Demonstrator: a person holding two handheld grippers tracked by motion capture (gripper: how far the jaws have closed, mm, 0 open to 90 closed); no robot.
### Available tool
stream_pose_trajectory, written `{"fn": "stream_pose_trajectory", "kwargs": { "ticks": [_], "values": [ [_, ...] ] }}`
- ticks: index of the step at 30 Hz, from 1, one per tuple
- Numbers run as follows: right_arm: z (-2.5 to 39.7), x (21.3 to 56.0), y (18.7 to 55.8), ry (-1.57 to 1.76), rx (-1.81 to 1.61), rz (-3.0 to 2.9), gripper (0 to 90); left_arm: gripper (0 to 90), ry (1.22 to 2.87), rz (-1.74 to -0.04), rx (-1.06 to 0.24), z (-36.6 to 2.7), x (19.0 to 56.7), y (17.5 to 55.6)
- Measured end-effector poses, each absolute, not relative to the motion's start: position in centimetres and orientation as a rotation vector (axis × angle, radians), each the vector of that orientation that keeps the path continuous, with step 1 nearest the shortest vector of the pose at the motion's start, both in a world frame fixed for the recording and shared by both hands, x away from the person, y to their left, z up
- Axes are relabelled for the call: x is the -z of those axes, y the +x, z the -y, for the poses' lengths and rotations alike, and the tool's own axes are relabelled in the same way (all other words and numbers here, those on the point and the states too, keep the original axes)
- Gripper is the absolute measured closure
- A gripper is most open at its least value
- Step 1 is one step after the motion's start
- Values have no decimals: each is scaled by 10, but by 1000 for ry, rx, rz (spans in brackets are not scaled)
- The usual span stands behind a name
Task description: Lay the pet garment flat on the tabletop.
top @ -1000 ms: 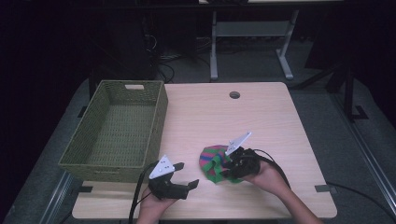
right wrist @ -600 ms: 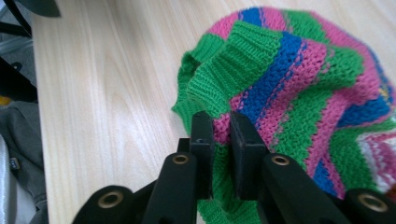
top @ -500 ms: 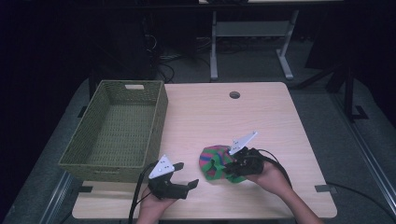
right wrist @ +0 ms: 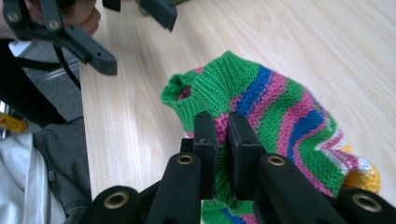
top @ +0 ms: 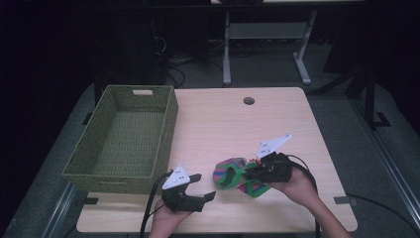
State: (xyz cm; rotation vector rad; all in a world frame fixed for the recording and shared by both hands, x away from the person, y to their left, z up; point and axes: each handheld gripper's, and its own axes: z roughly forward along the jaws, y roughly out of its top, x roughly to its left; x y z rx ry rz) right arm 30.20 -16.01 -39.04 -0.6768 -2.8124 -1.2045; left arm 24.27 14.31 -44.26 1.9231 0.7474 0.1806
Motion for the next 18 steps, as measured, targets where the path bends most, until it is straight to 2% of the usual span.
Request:
{"fn": "stream_pose_trajectory", "kwargs": {
  "ticks": [18],
  "values": [
    [183,363,310,-753,1337,2771,830,233,1968,-667,-151,-125,443,249]
  ]
}}
